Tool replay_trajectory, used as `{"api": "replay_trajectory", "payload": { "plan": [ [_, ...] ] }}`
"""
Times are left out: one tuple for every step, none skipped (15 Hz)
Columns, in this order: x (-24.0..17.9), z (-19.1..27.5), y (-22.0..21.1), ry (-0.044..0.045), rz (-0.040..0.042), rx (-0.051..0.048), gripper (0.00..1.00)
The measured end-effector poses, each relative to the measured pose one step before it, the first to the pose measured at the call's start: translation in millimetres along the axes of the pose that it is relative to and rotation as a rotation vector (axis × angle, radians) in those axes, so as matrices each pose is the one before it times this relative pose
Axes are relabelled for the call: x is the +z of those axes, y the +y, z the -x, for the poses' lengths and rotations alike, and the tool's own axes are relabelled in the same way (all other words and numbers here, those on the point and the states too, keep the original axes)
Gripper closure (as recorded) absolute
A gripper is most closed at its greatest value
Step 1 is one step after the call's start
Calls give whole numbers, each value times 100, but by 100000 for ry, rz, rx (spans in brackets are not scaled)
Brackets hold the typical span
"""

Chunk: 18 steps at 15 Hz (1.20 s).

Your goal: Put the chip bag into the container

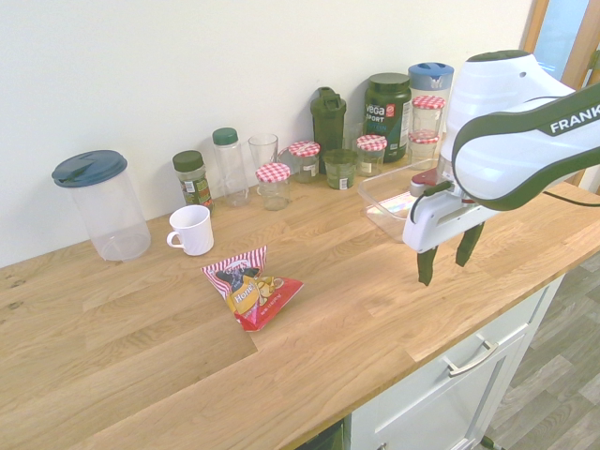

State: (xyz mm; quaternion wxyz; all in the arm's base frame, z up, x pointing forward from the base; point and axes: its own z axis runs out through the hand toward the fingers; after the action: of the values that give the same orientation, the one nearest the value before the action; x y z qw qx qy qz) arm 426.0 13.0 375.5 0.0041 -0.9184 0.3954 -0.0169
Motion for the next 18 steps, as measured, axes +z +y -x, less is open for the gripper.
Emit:
{"api": "replay_trajectory", "payload": {
  "plan": [
    [25, 4, -12, -11, 18, 175, 0],
    [-116, 171, -291, 480, 22, 249, 0],
    [-448, 379, -820, 1400, -100, -223, 0],
    [-832, 499, -1237, 1725, -266, -836, 0],
    [-1253, 806, -1785, 1883, -96, -1531, 0],
    [-1289, 804, -1822, 1519, 221, -1676, 0],
    [-1335, 704, -1764, 1445, 336, -1797, 0],
    [-1268, 622, -1821, 1364, 254, -2090, 0],
    [-1174, 428, -1907, 1596, 152, -1987, 0],
    [-876, 313, -1862, 1061, 86, -1996, 0],
    [-545, 254, -1888, 839, 334, -2007, 0],
    [-113, 184, -1780, 651, 648, -2266, 0],
    [223, 165, -1633, 216, 999, -2305, 0],
    [352, 89, -1558, 46, 643, -2039, 0],
    [360, 99, -1465, -82, 487, -1395, 0],
    [37, -6, -1312, 551, -136, -569, 0],
    [-94, -45, -1301, 1125, -346, -261, 0],
    [3, -69, -1146, 275, -24, -556, 0]
  ]
}}
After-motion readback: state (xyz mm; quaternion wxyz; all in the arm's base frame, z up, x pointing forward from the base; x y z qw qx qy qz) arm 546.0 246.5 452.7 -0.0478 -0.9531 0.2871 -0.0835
